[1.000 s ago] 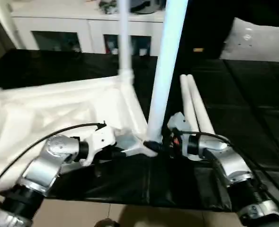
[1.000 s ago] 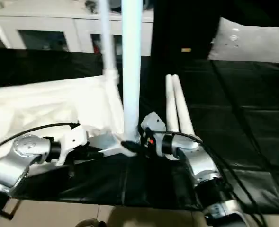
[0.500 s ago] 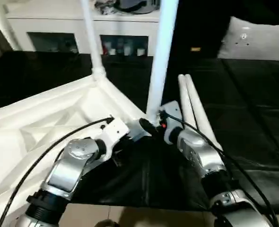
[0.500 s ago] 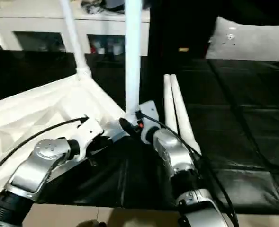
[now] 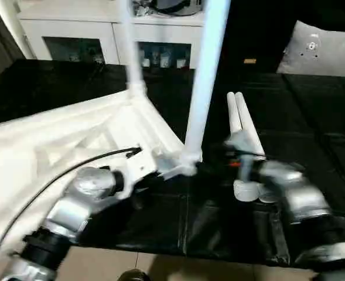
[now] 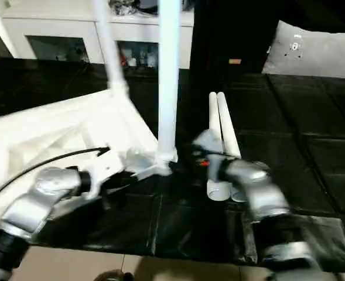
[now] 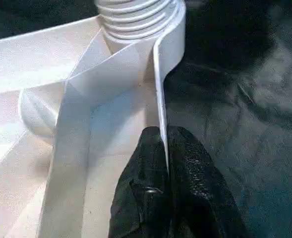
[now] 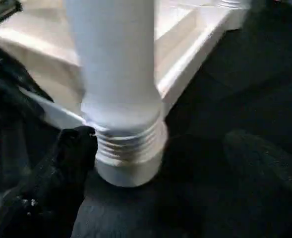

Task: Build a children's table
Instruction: Rotate leg to tighten

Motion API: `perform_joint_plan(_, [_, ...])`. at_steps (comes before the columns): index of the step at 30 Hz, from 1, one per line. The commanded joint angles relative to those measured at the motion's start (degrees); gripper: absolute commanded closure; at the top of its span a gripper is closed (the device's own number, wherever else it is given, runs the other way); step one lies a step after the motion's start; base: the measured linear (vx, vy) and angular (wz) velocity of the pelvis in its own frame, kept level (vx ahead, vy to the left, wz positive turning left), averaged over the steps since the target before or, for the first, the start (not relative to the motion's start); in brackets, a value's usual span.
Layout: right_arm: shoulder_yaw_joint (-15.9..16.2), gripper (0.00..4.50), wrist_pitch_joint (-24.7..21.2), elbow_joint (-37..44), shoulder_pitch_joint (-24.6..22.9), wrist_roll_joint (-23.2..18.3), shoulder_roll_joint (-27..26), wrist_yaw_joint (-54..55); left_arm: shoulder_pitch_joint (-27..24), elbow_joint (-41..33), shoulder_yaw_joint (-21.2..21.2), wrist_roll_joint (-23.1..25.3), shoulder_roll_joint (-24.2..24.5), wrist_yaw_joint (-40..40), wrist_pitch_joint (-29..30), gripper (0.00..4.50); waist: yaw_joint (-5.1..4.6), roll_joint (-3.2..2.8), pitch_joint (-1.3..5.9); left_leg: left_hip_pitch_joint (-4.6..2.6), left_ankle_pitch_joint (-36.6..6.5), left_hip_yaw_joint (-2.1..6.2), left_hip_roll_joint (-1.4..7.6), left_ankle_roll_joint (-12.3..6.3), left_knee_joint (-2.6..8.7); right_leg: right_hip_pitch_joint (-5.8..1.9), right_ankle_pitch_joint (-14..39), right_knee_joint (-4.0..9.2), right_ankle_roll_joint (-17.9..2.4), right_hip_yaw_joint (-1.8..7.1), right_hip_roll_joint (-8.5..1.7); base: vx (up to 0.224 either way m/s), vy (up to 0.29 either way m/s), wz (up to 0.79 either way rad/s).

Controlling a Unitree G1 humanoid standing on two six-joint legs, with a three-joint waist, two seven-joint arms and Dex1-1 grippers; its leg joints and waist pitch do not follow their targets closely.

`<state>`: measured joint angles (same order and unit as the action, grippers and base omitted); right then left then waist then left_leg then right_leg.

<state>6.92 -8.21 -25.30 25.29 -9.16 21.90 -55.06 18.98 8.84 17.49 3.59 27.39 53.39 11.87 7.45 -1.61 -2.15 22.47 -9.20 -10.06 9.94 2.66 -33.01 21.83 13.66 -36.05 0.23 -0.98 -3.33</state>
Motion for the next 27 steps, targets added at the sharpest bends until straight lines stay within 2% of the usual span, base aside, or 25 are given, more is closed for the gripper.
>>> perform_joint_plan(1, [0.85, 0.05, 0.46, 1.65, 0.27, 0.0, 1.21, -3.32, 0.57, 1.19, 2.88, 0.9, 1.16, 3.29, -2.91, 4.5, 0.0, -0.04, 3.12, -1.48, -12.69, 1.17, 3.06, -1.51, 3.49, -1.51, 2.35, 4.38, -10.94, 1.75, -4.14, 0.0, 0.0, 0.0])
perform_joint_plan(2, [0.85, 0.05, 0.46, 1.65, 0.27, 0.0, 1.21, -3.32, 0.57, 1.19, 2.88, 0.9, 1.16, 3.29, -2.91, 4.5, -0.02, 0.04, 3.16, -1.46, -12.6, 1.12, 3.05, -1.65, 3.43, -1.59, 1.72, 4.33, -11.28, 1.74, -4.12, 0.0, 0.0, 0.0])
perform_joint_plan(3, [1.57, 0.05, 0.39, 2.72, 0.46, -0.51, 3.35, -7.15, 1.09, 2.58, 3.84, 0.61, 2.69, 6.38, -6.27, 4.5, 0.11, -0.26, 3.2, -1.53, -12.52, 1.18, 3.06, -1.72, 3.36, -1.52, 1.25, 4.28, -11.44, 1.72, -4.12, 0.0, 0.0, 0.0])
perform_joint_plan(6, [2.98, 0.05, 0.73, 2.69, 1.26, -0.72, 5.09, -10.69, 1.59, 4.12, 4.78, -0.57, 4.23, 11.13, -10.91, 4.5, 0.76, -0.23, 3.23, -1.62, -12.34, 1.04, 3.15, -2.04, 3.23, -1.5, 0.21, 4.18, -11.87, 1.69, -4.11, 0.0, 0.0, 0.0])
perform_joint_plan(9, [4.0, 0.05, 0.44, 3.43, 1.53, -1.34, 5.18, -13.46, 1.9, 4.34, 5.21, -1.27, 4.89, 14.03, -12.26, 4.5, 0.82, -0.15, 3.19, -1.61, -13.13, 1.0, 3.23, -1.88, 3.28, -1.47, 0.78, 4.1, -12.48, 1.66, -4.18, 0.0, 0.0, 0.0])
perform_joint_plan(12, [6.39, 0.05, -0.82, 5.06, 1.14, -1.18, 4.72, -16.43, 2.4, 4.85, 5.9, -1.42, 5.14, 16.0, -13.82, 4.5, 0.82, -0.12, 3.18, -1.67, -13.64, 1.08, 3.33, -1.71, 3.41, -1.43, 1.34, 4.06, -12.82, 1.61, -4.23, 0.0, 0.0, 0.0])
perform_joint_plan(13, [6.95, 0.32, -1.21, 4.98, 1.16, -0.91, 4.53, -16.65, 2.54, 5.12, 6.09, -1.48, 5.21, 16.27, -14.39, 4.5, 0.8, -0.14, 3.17, -1.63, -13.77, 1.08, 3.33, -1.71, 3.43, -1.43, 1.42, 4.03, -12.88, 1.63, -4.24, 0.0, 0.0, 0.0])
perform_joint_plan(23, [8.01, 0.95, -2.44, 3.25, 1.22, -0.86, 2.19, -16.59, 2.72, 6.47, 6.23, -2.19, 5.07, 18.43, -16.7, 4.5, 1.15, -0.06, 3.23, -1.66, -13.71, 1.09, 3.36, -0.82, 3.55, -1.38, 1.67, 3.91, -12.73, 1.68, -4.36, 0.0, 0.0, 0.0])
perform_joint_plan(25, [8.11, 1.27, -2.8, 3.29, 1.08, -1.08, 2.27, -16.77, 2.66, 6.78, 6.19, -2.25, 5.0, 18.57, -16.87, 4.5, 1.16, -0.02, 3.22, -1.7, -13.64, 1.05, 3.34, -0.86, 3.52, -1.38, 1.67, 3.91, -12.63, 1.7, -4.35, 0.0, 0.0, 0.0])
perform_joint_plan(27, [8.15, 1.38, -2.95, 3.36, 0.94, -1.13, 2.32, -16.83, 2.59, 6.98, 6.2, -2.31, 4.99, 18.62, -17.01, 4.5, 1.21, 0.0, 3.26, -1.67, -13.33, 1.05, 3.35, -0.96, 3.49, -1.41, 1.51, 3.89, -12.63, 1.71, -4.41, 0.0, 0.0, 0.0])
